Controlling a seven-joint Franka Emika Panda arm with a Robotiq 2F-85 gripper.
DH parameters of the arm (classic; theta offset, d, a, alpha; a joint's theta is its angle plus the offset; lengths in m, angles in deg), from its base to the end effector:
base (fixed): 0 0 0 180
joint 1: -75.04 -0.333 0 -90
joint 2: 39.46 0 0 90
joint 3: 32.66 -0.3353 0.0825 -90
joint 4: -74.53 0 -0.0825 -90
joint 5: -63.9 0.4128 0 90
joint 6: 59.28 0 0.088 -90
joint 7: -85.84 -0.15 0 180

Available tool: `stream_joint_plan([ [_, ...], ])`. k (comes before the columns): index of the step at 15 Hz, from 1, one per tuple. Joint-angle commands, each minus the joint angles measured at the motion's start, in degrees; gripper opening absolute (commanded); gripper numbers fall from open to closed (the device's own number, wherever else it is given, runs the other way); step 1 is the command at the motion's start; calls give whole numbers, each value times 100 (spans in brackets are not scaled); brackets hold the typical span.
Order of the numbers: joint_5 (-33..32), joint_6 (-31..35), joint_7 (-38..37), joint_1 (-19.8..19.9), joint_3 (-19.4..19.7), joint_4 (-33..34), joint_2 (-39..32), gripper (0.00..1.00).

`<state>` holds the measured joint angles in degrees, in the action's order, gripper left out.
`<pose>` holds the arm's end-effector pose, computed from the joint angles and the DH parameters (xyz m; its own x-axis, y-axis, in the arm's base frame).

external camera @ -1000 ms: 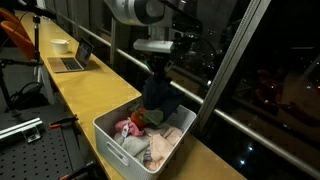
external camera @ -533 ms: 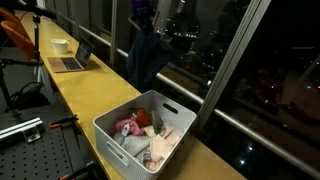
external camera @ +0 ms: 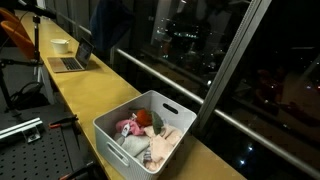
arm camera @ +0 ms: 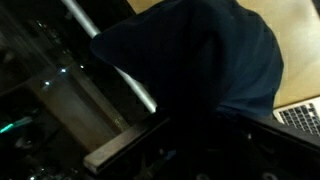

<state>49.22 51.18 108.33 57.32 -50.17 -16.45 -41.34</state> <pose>0.5395 0.3434 0.6151 0.4553 0.8724 0.1778 0.8047 -0.4886 0.3372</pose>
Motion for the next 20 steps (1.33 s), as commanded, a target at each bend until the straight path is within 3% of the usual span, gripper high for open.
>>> stream_joint_plan([
  [1, 745, 196, 216, -7, -35, 42, -272, 3],
  [7, 776, 1332, 428, 354, 228, -1095, -782, 3],
  [13, 1368, 2174, 766, 831, 229, -2236, -1214, 3],
  [14, 1379, 2240, 737, 875, 245, -2361, -1231, 35],
  [17, 1174, 2473, 546, 956, 339, -2835, -863, 50],
  [20, 1024, 2482, 449, 1038, 495, -3210, -333, 73],
])
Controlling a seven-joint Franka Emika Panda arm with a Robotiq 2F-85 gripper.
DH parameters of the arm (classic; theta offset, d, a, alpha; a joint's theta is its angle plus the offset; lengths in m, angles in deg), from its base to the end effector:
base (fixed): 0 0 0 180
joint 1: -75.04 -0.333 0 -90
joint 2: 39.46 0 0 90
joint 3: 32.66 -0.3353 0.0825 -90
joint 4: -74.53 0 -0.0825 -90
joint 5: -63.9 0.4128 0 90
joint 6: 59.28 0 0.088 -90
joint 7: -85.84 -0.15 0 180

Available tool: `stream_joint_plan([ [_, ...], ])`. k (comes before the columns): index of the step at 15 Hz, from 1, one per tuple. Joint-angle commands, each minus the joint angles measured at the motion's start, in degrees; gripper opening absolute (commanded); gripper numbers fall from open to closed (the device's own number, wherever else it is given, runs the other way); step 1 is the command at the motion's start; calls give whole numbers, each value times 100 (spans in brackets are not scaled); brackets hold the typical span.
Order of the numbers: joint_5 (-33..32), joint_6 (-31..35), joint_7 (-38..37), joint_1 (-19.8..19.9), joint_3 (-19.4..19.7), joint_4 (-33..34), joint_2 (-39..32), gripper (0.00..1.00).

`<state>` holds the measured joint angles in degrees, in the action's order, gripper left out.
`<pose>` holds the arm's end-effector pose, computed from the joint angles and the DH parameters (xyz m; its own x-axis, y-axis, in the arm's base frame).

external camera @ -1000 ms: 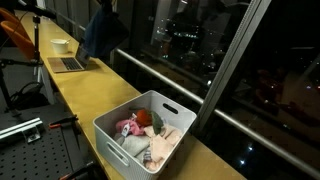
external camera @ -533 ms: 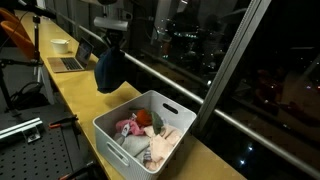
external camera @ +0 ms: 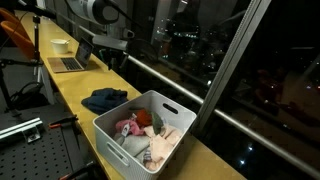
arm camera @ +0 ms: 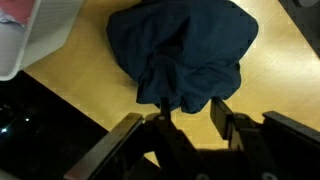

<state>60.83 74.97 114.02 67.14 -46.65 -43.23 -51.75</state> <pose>0.5769 0.2273 0.3012 0.6172 0.7832 0.0757 0.7837 -0.6204 0.0290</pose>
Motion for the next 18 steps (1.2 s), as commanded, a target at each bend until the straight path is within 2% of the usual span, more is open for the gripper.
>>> stream_joint_plan([
  [1, -239, 97, -159, 75, 224, -644, 882, 79],
  [4, -942, 177, -152, 116, 476, -1013, 1362, 99],
  [9, -1817, 284, 160, 371, 895, -1053, 1440, 100],
  [13, -1799, 680, 1116, 607, 1201, -847, 1088, 100],
  [18, -1133, 1317, 2666, 946, 1391, -506, 426, 100],
])
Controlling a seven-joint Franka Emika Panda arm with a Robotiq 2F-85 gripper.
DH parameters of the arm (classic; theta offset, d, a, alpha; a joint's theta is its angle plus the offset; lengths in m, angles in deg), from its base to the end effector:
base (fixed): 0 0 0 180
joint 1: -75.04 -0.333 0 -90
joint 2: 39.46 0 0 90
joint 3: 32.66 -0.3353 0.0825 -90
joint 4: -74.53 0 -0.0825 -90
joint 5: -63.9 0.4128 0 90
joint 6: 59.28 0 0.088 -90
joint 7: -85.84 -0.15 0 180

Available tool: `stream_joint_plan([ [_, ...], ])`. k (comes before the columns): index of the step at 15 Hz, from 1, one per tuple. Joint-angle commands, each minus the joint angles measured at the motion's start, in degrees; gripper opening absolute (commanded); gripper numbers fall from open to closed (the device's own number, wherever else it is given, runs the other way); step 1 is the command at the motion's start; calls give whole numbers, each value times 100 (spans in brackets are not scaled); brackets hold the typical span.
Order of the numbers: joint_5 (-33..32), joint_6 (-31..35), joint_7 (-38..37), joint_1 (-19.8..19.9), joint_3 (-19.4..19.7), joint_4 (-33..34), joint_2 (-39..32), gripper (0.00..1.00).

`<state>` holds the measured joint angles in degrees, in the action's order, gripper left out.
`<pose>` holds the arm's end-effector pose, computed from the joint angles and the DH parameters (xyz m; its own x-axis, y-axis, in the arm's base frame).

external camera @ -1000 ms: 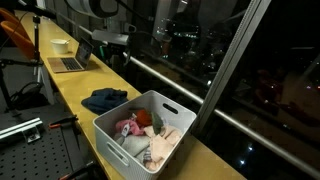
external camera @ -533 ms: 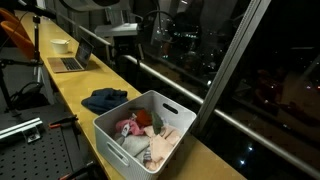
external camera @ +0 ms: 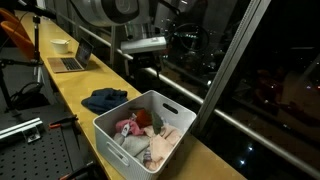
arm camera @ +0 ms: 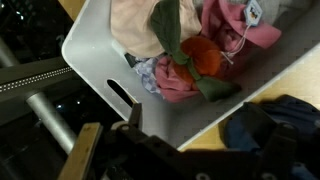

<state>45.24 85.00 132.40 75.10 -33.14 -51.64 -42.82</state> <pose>0.5968 -0.0008 0.3418 0.4920 0.8702 -0.0263 0.8258 -0.4570 0.3304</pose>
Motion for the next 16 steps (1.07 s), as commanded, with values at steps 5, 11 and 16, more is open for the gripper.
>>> stream_joint_plan([
  [5, 1105, 335, 2014, 475, -105, 760, -1224, 100],
  [11, 1125, 143, 2585, 730, -129, 1193, -1883, 100],
  [16, 1096, 92, 2678, 779, -176, 1484, -2333, 74],
])
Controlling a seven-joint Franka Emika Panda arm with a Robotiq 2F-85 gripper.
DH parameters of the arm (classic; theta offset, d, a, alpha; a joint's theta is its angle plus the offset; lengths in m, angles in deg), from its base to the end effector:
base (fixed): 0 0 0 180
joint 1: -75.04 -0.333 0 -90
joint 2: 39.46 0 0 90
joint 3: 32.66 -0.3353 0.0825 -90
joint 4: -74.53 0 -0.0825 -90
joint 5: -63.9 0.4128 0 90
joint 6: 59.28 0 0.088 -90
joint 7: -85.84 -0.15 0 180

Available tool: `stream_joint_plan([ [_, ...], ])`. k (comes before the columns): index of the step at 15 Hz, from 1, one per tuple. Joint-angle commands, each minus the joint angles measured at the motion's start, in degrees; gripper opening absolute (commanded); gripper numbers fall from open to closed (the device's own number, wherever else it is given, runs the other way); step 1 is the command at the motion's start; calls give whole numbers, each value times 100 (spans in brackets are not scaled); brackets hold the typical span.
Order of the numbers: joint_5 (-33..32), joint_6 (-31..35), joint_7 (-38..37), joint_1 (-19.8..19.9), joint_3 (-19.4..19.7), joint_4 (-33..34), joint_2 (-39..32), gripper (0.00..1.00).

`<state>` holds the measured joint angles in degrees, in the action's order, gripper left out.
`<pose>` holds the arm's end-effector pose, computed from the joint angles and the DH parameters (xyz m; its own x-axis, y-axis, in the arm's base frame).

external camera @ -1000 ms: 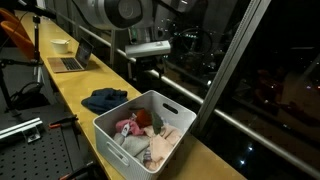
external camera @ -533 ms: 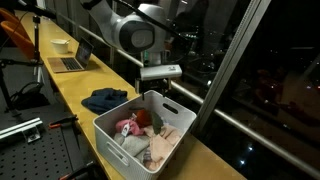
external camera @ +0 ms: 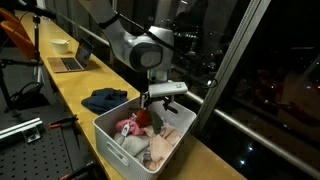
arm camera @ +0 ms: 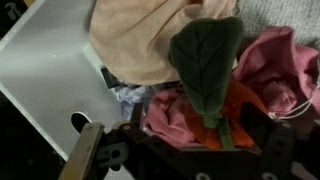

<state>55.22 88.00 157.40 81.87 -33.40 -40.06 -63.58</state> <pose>0.6523 -0.0708 0.2144 0.3066 0.9508 -0.0442 0.9408 -0.2957 0.1658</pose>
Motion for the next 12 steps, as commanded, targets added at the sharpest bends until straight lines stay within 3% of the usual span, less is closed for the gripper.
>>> stream_joint_plan([
  [1, 110, -216, 170, 102, -174, 367, -327, 68],
  [9, 45, -463, -134, -10, -190, 353, -238, 5],
  [12, 5, -684, -373, -127, -179, 360, -64, 0],
])
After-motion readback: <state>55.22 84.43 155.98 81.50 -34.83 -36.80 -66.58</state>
